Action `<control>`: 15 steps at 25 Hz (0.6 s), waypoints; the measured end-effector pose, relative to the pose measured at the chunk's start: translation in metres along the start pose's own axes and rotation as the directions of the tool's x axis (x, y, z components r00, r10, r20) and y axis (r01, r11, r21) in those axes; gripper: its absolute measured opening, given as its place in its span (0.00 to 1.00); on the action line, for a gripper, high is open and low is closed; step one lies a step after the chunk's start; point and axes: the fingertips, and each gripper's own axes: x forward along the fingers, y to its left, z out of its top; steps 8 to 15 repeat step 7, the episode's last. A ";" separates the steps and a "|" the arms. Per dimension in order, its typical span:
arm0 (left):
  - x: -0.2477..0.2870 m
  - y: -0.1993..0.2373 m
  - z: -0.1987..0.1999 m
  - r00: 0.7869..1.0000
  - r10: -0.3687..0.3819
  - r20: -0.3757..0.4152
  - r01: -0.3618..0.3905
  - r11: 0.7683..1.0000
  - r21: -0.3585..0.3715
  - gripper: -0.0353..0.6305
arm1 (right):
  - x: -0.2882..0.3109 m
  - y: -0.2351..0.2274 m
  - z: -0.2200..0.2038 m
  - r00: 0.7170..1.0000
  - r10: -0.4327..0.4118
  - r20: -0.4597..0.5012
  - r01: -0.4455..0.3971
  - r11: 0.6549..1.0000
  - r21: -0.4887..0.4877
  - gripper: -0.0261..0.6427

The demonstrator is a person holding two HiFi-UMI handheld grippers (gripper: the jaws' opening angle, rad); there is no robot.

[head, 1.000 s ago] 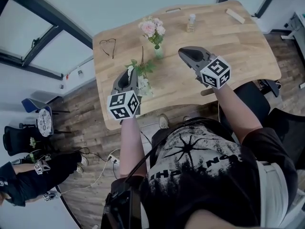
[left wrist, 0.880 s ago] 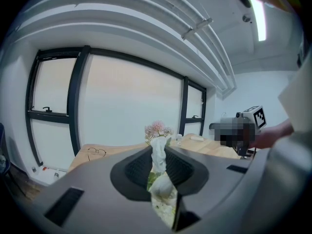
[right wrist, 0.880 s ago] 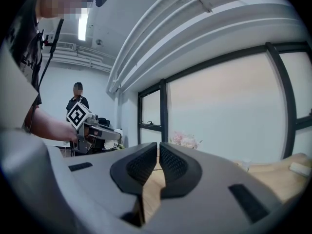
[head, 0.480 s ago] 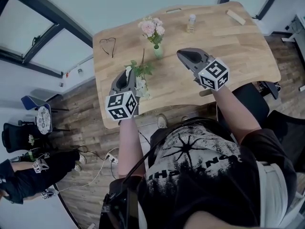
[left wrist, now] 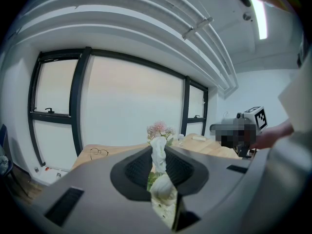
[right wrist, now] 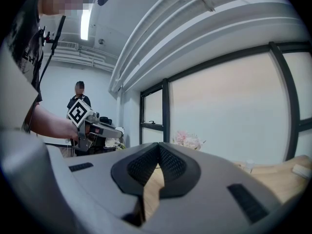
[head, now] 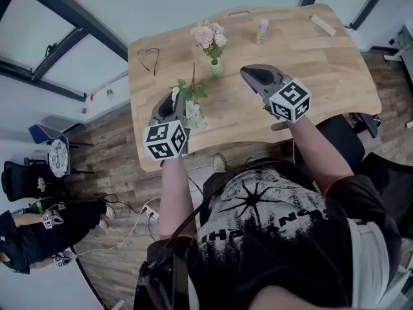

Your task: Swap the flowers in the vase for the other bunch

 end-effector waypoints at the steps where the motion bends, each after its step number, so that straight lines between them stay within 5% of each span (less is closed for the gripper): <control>1: 0.000 0.000 0.000 1.000 0.001 0.001 -0.001 1.000 0.001 0.17 | 0.000 0.000 0.000 1.000 0.001 -0.001 -0.001 1.000 0.000 0.07; 15: -0.004 0.000 0.001 1.000 0.007 -0.001 -0.007 1.000 -0.005 0.17 | -0.001 0.002 0.000 1.000 0.008 -0.006 -0.008 1.000 -0.005 0.07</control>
